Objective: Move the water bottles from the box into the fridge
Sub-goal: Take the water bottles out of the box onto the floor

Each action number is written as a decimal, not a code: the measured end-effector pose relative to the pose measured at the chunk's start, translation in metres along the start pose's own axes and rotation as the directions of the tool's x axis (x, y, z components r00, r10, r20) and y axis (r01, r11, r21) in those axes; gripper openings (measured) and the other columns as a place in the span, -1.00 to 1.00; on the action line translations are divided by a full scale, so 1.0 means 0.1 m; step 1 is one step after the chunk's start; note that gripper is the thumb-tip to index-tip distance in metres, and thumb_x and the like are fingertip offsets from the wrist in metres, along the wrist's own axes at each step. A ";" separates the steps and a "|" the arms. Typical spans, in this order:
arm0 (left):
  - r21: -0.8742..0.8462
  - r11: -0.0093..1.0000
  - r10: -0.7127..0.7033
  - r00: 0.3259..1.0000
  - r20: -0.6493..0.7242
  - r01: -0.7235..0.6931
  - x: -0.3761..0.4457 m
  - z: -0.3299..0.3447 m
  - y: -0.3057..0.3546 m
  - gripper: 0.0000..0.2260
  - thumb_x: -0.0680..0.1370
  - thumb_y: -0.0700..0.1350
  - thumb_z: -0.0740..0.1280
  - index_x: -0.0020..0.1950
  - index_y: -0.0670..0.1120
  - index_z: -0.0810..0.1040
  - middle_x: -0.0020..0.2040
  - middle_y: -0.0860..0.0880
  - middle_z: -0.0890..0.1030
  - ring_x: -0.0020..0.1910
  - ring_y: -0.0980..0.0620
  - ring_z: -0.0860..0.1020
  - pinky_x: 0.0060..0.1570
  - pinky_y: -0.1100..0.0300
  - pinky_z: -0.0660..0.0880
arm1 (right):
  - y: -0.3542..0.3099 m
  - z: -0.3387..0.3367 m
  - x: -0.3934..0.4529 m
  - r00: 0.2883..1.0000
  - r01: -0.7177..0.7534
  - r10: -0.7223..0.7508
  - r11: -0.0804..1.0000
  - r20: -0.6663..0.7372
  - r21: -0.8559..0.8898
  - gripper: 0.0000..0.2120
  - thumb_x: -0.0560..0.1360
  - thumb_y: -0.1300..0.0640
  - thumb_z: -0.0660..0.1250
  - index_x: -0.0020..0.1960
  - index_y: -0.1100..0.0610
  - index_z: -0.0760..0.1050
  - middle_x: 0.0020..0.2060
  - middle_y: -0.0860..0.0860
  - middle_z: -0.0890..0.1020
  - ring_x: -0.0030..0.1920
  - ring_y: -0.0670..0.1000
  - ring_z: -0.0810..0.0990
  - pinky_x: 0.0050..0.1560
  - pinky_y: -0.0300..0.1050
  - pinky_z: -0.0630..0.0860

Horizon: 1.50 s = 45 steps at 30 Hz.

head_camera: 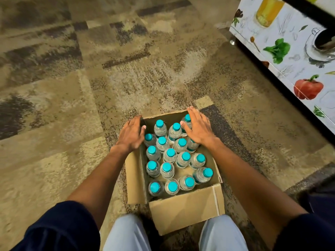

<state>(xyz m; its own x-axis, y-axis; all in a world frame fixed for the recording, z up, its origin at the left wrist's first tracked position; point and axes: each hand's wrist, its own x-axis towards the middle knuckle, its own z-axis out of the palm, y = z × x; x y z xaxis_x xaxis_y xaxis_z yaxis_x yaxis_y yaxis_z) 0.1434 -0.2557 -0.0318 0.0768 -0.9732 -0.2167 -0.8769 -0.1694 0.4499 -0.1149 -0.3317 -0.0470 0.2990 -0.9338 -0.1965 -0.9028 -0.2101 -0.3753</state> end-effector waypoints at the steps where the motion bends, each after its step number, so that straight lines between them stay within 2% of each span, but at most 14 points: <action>1: 0.000 1.000 -0.008 1.000 0.008 0.008 -0.02 -0.01 0.01 -0.48 0.67 0.04 0.07 0.58 -0.12 0.06 0.56 -0.17 0.18 0.53 -0.15 0.14 0.50 -0.06 0.07 | -0.01 -0.03 -0.02 1.000 0.007 -0.007 1.000 -0.009 0.008 -0.36 0.63 -0.20 0.09 0.60 0.03 0.01 0.59 0.02 0.09 0.55 0.18 0.09 0.52 0.25 0.06; 4: 0.035 0.999 -0.006 1.000 -0.019 0.006 -0.20 -0.01 0.05 -0.46 0.67 0.08 0.07 0.60 -0.06 0.01 0.60 -0.10 0.01 0.57 -0.14 -0.02 0.52 -0.10 -0.04 | -0.05 -0.09 -0.18 0.995 0.047 -0.042 0.998 -0.093 0.049 -0.41 0.63 -0.13 0.13 0.58 0.06 0.10 0.55 0.06 0.19 0.53 0.14 0.14 0.52 0.23 0.06; 6: 0.056 0.998 0.022 0.998 -0.053 -0.019 -0.37 0.05 0.06 -0.46 0.66 0.10 0.09 0.59 -0.03 0.04 0.61 -0.07 -0.05 0.58 -0.12 -0.06 0.52 -0.12 -0.09 | -0.09 -0.07 -0.39 0.985 0.085 -0.069 0.992 -0.160 0.092 -0.47 0.62 -0.09 0.17 0.52 0.08 0.22 0.45 0.08 0.33 0.43 0.09 0.29 0.48 0.18 0.23; 8: 0.056 0.998 0.032 0.998 -0.054 -0.029 -0.60 0.12 0.11 -0.48 0.65 0.12 0.10 0.57 -0.01 0.11 0.61 -0.06 -0.06 0.58 -0.11 -0.07 0.50 -0.14 -0.10 | -0.13 -0.03 -0.65 0.975 0.134 -0.112 0.986 -0.193 0.102 -0.55 0.60 -0.08 0.19 0.43 0.07 0.34 0.30 0.05 0.44 0.27 0.02 0.40 0.30 0.14 0.45; 11: 0.103 0.995 0.022 0.996 -0.081 -0.013 -1.04 0.25 0.24 -0.49 0.62 0.18 0.14 0.51 -0.02 0.26 0.58 -0.12 0.10 0.54 -0.13 0.11 0.48 -0.09 0.07 | -0.21 0.08 -1.03 0.973 0.167 -0.151 0.982 -0.174 0.085 -0.64 0.58 -0.08 0.26 0.31 0.04 0.47 0.16 0.00 0.52 0.15 0.00 0.45 0.14 0.06 0.49; 14: 0.206 0.977 0.070 0.997 -0.044 -0.060 -1.42 0.38 0.36 -0.47 0.55 0.28 0.15 0.35 -0.05 0.43 0.35 -0.17 0.37 0.29 -0.12 0.36 0.27 -0.05 0.35 | -0.35 0.19 -1.36 0.984 0.170 -0.166 0.983 -0.068 0.063 -0.64 0.55 -0.19 0.26 0.25 -0.03 0.52 0.19 -0.05 0.57 0.22 0.00 0.45 0.25 0.06 0.38; 17: 0.264 0.956 0.135 0.991 0.000 -0.130 -1.57 0.41 0.42 -0.49 0.48 0.31 0.17 0.22 -0.02 0.52 0.16 -0.08 0.46 0.11 -0.10 0.43 0.08 0.01 0.41 | -0.50 0.22 -1.63 0.975 0.219 -0.218 0.976 0.045 -0.013 -0.63 0.52 -0.21 0.30 0.22 -0.04 0.55 0.17 -0.06 0.59 0.19 0.01 0.45 0.26 0.10 0.37; 20: 0.326 0.935 0.123 0.990 0.066 -0.138 -1.66 0.38 0.53 -0.59 0.50 0.24 0.30 0.26 0.06 0.51 0.21 -0.01 0.51 0.16 -0.06 0.43 0.13 0.02 0.36 | -0.64 0.20 -1.83 0.974 0.184 -0.157 0.968 0.162 -0.169 -0.60 0.51 -0.22 0.30 0.25 -0.04 0.52 0.21 -0.01 0.58 0.24 0.07 0.45 0.30 0.15 0.28; 23: 0.361 0.928 0.073 0.995 0.070 -0.093 -1.70 0.33 0.65 -0.61 0.47 0.16 0.40 0.25 0.08 0.53 0.19 0.00 0.58 0.18 -0.05 0.46 0.13 0.03 0.37 | -0.74 0.19 -1.94 0.976 0.087 -0.036 0.969 0.216 -0.231 -0.57 0.52 -0.19 0.31 0.30 0.01 0.47 0.21 0.06 0.59 0.27 0.13 0.46 0.28 0.16 0.30; 26: 0.390 0.920 0.007 0.997 0.075 -0.036 -1.70 0.31 0.72 -0.65 0.46 0.08 0.44 0.22 0.07 0.56 0.16 -0.02 0.61 0.16 -0.05 0.49 0.10 0.05 0.40 | -0.82 0.24 -1.98 0.980 -0.001 0.049 0.970 0.191 -0.243 -0.59 0.53 -0.15 0.32 0.28 0.05 0.48 0.18 0.09 0.60 0.25 0.14 0.48 0.26 0.12 0.30; 32: 0.539 0.842 -0.105 0.988 0.110 0.030 -1.69 0.48 0.67 -0.74 0.52 -0.01 0.39 0.20 0.01 0.56 0.11 -0.05 0.63 0.17 -0.07 0.49 0.14 0.02 0.39 | -0.87 0.38 -1.99 0.980 -0.104 0.134 0.974 0.145 -0.201 -0.60 0.52 -0.16 0.35 0.23 0.07 0.52 0.16 0.09 0.61 0.26 0.14 0.46 0.29 0.15 0.25; 37: 0.480 0.877 -0.063 0.993 0.102 0.006 -1.68 0.50 0.62 -0.71 0.51 0.06 0.40 0.20 0.06 0.54 0.11 -0.05 0.62 0.18 -0.06 0.47 0.17 0.00 0.35 | -0.87 0.38 -1.95 0.975 -0.145 0.169 0.976 0.141 -0.163 -0.61 0.48 -0.15 0.40 0.18 0.07 0.54 0.12 0.08 0.60 0.24 0.12 0.45 0.26 0.14 0.25; 42: 0.385 0.922 0.008 0.996 0.083 -0.039 -1.67 0.35 0.63 -0.68 0.49 0.11 0.39 0.21 0.06 0.55 0.10 -0.06 0.61 0.14 -0.06 0.47 0.01 0.07 0.32 | -0.85 0.30 -1.95 0.984 -0.139 0.146 0.988 0.102 -0.074 -0.63 0.42 -0.19 0.42 0.05 0.08 0.57 0.00 0.06 0.62 0.12 0.08 0.51 0.19 0.09 0.29; 45: 0.248 0.965 0.070 0.995 0.075 -0.086 -1.61 0.16 0.63 -0.64 0.45 0.07 0.41 0.21 0.00 0.55 0.08 -0.05 0.60 0.05 -0.04 0.52 -0.03 0.09 0.42 | -0.87 0.16 -1.95 0.991 -0.119 0.118 0.993 0.055 0.013 -0.65 0.40 -0.18 0.43 0.02 0.05 0.57 -0.07 0.01 0.61 0.03 0.03 0.52 0.14 0.05 0.39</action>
<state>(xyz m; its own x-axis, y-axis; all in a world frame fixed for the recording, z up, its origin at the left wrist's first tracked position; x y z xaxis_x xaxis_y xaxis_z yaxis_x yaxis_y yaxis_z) 0.0680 -0.1074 0.0181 -0.0201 -0.9683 -0.2491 -0.9704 -0.0412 0.2381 -0.0903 -0.1265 0.0095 0.2073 -0.9345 -0.2893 -0.9277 -0.0939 -0.3613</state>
